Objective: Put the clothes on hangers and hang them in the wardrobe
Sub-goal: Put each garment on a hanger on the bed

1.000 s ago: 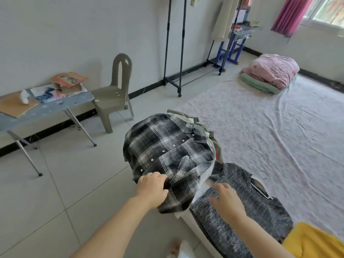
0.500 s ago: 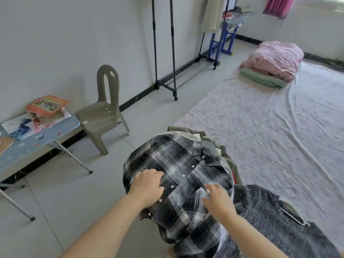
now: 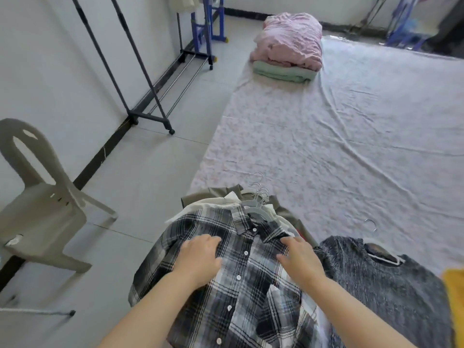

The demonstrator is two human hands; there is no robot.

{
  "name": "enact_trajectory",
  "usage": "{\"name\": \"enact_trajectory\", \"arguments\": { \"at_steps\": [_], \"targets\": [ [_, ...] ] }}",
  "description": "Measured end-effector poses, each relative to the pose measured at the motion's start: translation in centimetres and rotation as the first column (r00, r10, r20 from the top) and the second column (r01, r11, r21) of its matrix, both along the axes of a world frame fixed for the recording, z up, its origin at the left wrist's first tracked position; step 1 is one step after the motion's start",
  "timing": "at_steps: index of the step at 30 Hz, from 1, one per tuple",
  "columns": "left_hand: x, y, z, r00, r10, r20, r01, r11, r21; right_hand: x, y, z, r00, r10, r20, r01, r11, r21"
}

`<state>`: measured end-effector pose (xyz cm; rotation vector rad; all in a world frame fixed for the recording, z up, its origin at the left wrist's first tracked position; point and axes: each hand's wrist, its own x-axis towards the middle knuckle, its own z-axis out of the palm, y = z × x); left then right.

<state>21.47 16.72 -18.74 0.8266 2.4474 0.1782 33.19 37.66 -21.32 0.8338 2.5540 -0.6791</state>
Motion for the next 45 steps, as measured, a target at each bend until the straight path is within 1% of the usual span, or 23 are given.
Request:
{"name": "enact_trajectory", "arguments": {
  "at_steps": [4,9,15,17,20,22,25,30,32,36,40,45],
  "targets": [
    [-4.6,1.4,-3.4,0.998,-0.060,0.003,0.060,0.997,0.047,-3.7,0.4,-3.3,0.994,-0.105,0.012,0.105,0.994,-0.006],
    [-8.0,3.3,-8.5,0.994,-0.100,0.036,0.097,0.993,0.068,-8.2,1.9,-8.9,0.988,-0.157,0.006,0.157,0.988,0.002],
    [-9.9,4.7,-14.1,0.996,-0.082,0.035,0.077,0.989,0.127,-13.1,4.4,-15.9,0.988,-0.144,-0.063,0.152,0.979,0.136],
    [-9.8,4.6,-15.3,0.995,-0.091,0.029,0.087,0.988,0.131,-13.8,4.9,-17.8,0.987,-0.146,-0.066,0.155,0.976,0.152],
    [-9.5,4.2,-16.2,0.994,-0.099,0.033,0.094,0.986,0.136,-13.8,5.0,-19.5,0.992,-0.107,-0.059,0.117,0.971,0.211],
    [-9.4,4.1,-16.4,0.995,-0.094,0.032,0.088,0.986,0.141,-13.5,4.8,-19.8,0.983,-0.122,-0.136,0.150,0.964,0.219],
    [-9.3,4.1,-15.6,0.997,-0.082,0.012,0.079,0.982,0.170,-12.9,4.7,-18.3,0.948,-0.155,-0.279,0.214,0.957,0.195],
    [-8.3,5.2,-11.4,0.998,-0.050,-0.036,0.058,0.961,0.269,-9.4,3.3,-12.4,0.876,-0.119,-0.468,0.213,0.965,0.154],
    [-7.6,5.6,-9.1,0.996,-0.055,-0.063,0.072,0.949,0.306,-7.7,2.4,-9.9,0.853,-0.119,-0.509,0.208,0.971,0.121],
    [-5.2,5.7,-4.9,0.992,-0.084,-0.099,0.112,0.940,0.323,-4.3,0.8,-4.8,0.810,-0.115,-0.575,0.206,0.974,0.096],
    [-2.4,4.9,-1.1,0.985,-0.108,-0.132,0.151,0.911,0.383,-1.2,-1.2,0.5,0.742,-0.077,-0.666,0.212,0.970,0.123],
    [2.1,2.3,2.8,0.977,-0.176,-0.123,0.214,0.846,0.488,3.5,-4.1,5.5,0.660,-0.172,-0.731,0.363,0.925,0.110]
  ]
}}
